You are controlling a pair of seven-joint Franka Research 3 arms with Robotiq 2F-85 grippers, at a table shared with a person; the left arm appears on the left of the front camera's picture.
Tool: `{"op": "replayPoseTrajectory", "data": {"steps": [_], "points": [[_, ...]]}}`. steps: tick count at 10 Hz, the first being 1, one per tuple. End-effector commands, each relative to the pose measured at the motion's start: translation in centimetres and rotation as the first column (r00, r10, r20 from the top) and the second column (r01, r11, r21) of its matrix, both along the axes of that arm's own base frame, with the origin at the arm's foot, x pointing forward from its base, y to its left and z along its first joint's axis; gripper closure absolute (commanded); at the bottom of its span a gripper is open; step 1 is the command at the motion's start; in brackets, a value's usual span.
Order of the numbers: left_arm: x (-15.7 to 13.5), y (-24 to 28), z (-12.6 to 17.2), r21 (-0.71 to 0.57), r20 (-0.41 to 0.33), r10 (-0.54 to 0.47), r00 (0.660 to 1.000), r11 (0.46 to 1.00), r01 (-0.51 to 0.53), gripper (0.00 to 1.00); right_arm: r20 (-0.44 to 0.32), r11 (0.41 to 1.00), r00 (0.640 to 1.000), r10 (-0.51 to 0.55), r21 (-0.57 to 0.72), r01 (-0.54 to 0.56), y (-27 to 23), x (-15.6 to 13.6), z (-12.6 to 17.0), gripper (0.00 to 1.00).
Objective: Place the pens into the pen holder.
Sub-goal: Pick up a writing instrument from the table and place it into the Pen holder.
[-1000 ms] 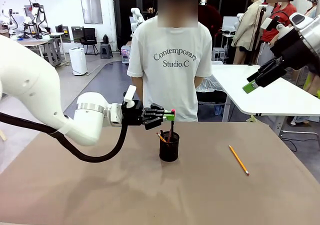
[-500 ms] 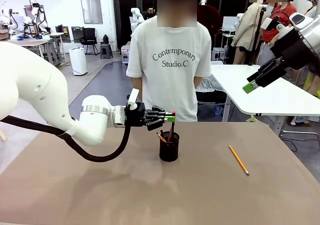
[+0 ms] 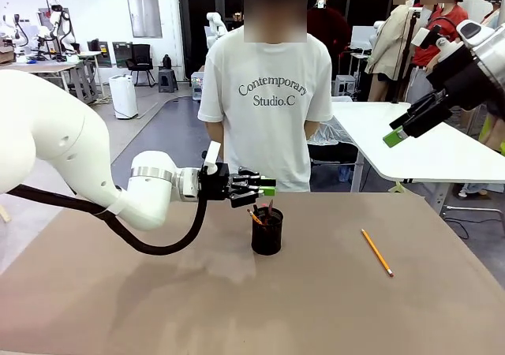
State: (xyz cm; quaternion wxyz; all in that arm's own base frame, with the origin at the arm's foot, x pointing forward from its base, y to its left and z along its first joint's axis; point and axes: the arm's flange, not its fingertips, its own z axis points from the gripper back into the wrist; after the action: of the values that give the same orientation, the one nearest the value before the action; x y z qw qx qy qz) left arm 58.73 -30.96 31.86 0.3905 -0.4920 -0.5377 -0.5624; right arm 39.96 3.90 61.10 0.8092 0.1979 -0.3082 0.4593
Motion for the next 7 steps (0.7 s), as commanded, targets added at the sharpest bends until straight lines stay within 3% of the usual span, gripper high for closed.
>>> {"op": "replayPoseTrajectory", "data": {"steps": [1,2,7], "points": [[0.3,-0.1,0.2,0.005,0.03,0.0,1.0,1.0,0.0,0.1,0.008,1.0,1.0,0.015,0.019,-0.015,0.0,0.1,0.1,0.0],[0.2,-0.1,0.2,0.007,0.03,-0.005,1.0,1.0,0.005,0.0,0.008,1.0,1.0,0.015,0.019,-0.015,0.0,0.1,0.1,0.0],[-0.6,0.0,1.4,0.019,0.023,-0.018,1.0,1.0,0.018,0.0,0.008,1.0,1.0,0.015,0.019,-0.015,0.0,0.1,0.1,0.0]]}}
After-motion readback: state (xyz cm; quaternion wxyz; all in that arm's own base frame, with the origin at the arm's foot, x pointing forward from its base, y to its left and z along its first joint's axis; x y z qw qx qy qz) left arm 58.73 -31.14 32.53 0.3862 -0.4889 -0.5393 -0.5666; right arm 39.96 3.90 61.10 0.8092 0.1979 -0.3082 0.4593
